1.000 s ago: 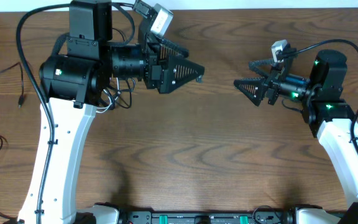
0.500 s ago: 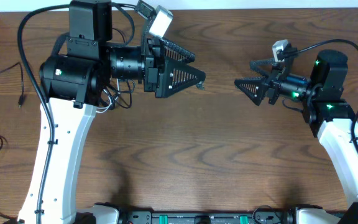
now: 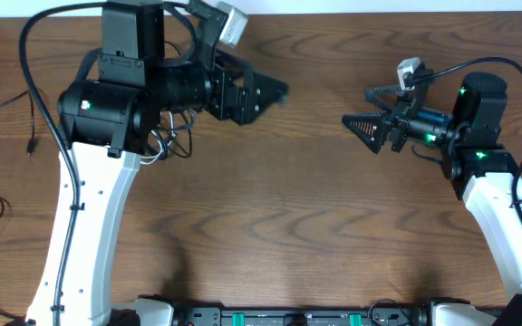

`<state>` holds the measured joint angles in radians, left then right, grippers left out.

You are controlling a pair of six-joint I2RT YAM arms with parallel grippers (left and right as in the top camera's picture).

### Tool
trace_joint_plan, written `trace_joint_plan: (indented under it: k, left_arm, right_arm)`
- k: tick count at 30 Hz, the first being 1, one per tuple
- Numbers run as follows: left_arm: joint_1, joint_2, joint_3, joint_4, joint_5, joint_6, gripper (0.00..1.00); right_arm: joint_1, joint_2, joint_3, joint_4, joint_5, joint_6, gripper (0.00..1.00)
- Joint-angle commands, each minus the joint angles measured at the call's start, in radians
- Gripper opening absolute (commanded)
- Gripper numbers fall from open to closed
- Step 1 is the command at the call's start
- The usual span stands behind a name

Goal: Untangle cables

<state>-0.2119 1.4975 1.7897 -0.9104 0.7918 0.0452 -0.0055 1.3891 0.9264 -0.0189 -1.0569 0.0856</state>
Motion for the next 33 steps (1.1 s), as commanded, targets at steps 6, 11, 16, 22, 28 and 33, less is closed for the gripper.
trace_joint_plan:
  k: [6,11,16,22,28,33]
  left_arm:
    - [0.004,0.072,-0.002,-0.092,-0.904,-0.009,0.96]
    - [0.006,0.177,-0.002,-0.153,-1.028,-0.021,0.96]
    - [0.049,0.262,-0.002,-0.206,-1.126,-0.126,0.97]
    - [0.173,0.315,-0.002,-0.275,-1.081,-0.28,0.97]
    - [0.306,0.321,-0.009,-0.298,-0.899,-0.27,0.99]
    - [0.335,0.328,-0.091,-0.285,-0.896,-0.218,0.99]
  right_arm:
    - [-0.002,-0.014,0.008,0.0,0.037,-0.01,0.99]
    - [-0.002,-0.014,0.008,0.0,0.058,0.015,0.99]
    - [-0.002,-0.014,0.008,-0.004,0.061,0.014,0.99]
    - [-0.002,-0.014,0.008,-0.004,0.065,0.014,0.99]
    - [-0.002,-0.014,0.008,-0.008,0.087,0.014,0.99]
    - [-0.002,-0.014,0.008,-0.023,0.113,0.014,0.99]
